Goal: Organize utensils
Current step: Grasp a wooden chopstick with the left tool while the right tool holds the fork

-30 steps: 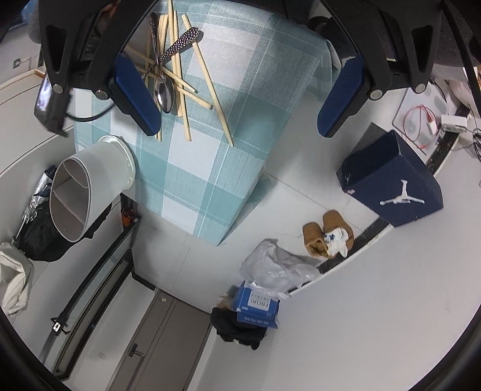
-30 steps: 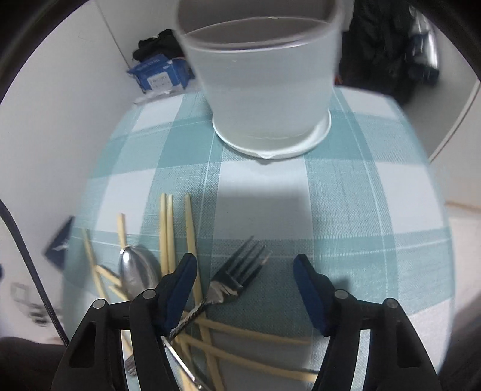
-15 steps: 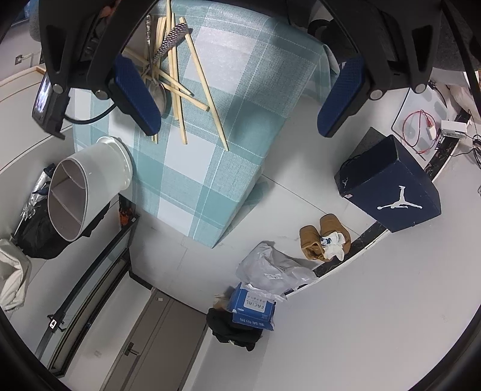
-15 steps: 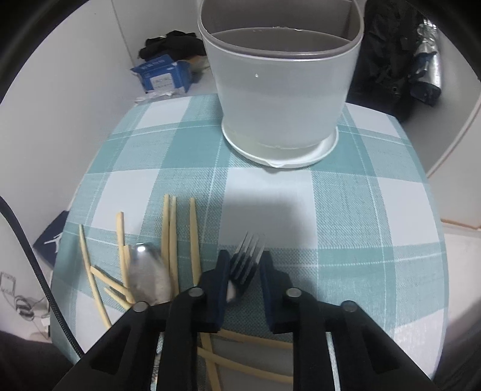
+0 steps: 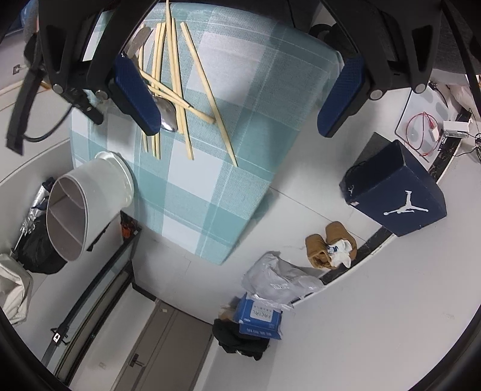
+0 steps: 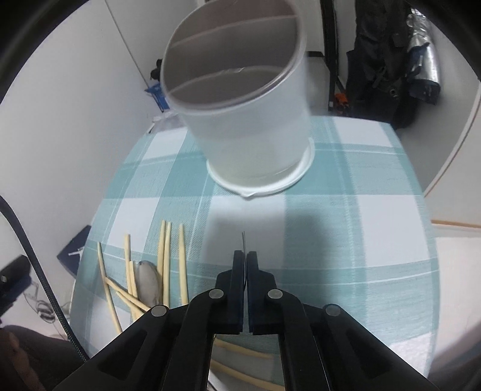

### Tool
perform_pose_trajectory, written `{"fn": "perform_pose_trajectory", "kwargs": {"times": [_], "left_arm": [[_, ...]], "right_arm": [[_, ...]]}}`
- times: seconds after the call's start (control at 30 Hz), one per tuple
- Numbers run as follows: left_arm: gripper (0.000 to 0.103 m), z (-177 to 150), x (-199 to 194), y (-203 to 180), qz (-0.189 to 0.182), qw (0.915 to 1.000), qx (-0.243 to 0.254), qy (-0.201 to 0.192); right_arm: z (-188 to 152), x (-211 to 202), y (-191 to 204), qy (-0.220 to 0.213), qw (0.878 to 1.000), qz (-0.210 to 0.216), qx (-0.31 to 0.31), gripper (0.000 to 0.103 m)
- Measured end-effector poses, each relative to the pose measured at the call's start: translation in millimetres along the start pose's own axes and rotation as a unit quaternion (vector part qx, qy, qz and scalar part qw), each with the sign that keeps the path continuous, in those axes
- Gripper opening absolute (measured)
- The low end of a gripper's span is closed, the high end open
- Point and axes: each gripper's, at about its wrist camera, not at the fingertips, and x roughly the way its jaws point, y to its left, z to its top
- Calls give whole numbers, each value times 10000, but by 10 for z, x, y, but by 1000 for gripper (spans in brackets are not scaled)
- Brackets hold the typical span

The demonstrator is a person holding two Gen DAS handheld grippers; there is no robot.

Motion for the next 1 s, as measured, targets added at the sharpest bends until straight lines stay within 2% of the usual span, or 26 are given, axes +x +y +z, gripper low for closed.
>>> {"fn": "perform_pose_trajectory", "kwargs": {"times": [0.2, 0.37, 0.57, 0.63, 0.83, 0.9, 1.0], "left_arm": [[102, -70, 82, -82, -119, 9996, 167, 171], [102, -117, 161, -100, 36, 9993, 217, 299], [102, -113, 296, -79, 529, 9970, 373, 429], [102, -74, 340, -38, 911, 9948, 264, 365], [102, 28, 564, -18, 1034, 9927, 176, 600], [97, 25, 656, -29, 1001, 9918, 175, 776], [83, 25, 711, -70, 1040, 9899, 238, 938]], "right_arm": [[48, -202, -162, -355, 9992, -46, -165, 1], [102, -329, -221, -633, 9976, 20, -279, 1], [59, -578, -271, -1039, 9929, 61, -581, 1], [47, -628, -286, -1155, 9915, 93, -599, 1], [47, -718, -317, -1352, 9882, 186, -698, 1], [48, -717, -327, -1387, 9876, 226, -698, 1], [59, -744, -357, -1463, 9866, 207, -687, 1]]}}
